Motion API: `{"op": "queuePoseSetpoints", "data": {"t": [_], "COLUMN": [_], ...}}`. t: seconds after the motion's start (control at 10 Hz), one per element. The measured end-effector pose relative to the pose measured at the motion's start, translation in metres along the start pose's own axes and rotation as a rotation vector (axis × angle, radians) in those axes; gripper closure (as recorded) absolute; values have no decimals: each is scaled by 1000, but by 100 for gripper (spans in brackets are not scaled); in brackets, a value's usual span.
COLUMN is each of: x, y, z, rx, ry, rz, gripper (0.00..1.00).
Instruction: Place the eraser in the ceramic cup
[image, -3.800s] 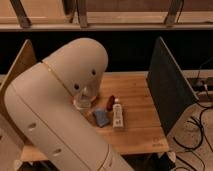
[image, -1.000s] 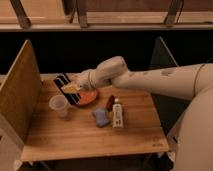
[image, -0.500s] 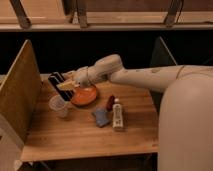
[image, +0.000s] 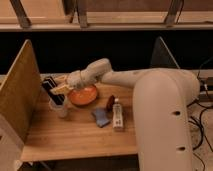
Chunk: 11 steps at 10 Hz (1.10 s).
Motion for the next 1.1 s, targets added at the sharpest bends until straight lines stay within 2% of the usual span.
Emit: {"op": "queuePoseSetpoints", "data": {"t": [0.3,0.4,0.5,0.6,0.9,1.1], "x": [1,4,5,5,5,4], "y": [13,18,20,21,21,21], "z": [6,7,6,6,6,5], "rx": [43,59,65,64,63,63], "ry": [30,54,64,64,63,62], "rz": [-20,-28,-32,-32,-32,-32], "gripper": [84,84,84,79,52,29]}}
